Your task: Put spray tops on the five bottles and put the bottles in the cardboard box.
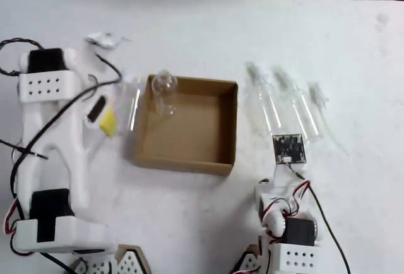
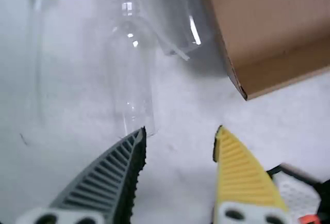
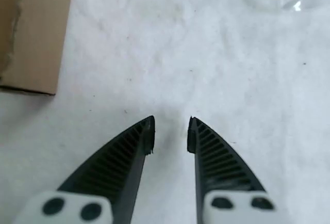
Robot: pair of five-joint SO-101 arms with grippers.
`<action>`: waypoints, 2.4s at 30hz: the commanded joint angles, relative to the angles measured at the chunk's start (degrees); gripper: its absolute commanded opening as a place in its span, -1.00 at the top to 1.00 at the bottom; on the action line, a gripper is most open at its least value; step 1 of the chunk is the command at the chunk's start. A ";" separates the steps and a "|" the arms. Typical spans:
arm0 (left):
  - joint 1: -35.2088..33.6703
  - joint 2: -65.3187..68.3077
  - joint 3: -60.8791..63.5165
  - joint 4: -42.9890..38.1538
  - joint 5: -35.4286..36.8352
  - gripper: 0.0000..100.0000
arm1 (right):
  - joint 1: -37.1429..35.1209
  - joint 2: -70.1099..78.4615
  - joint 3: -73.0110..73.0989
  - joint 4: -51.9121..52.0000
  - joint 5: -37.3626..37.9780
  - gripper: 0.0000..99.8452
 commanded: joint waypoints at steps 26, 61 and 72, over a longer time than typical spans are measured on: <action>0.48 16.13 -9.85 -16.00 -9.41 0.59 | 0.40 -0.22 0.44 0.48 0.62 0.82; 0.22 43.38 -30.86 -11.60 -9.67 0.60 | 0.40 -0.22 0.44 0.48 0.62 0.82; 0.31 42.86 -31.38 -7.74 -10.02 0.87 | 0.40 -0.22 0.44 0.48 0.62 0.82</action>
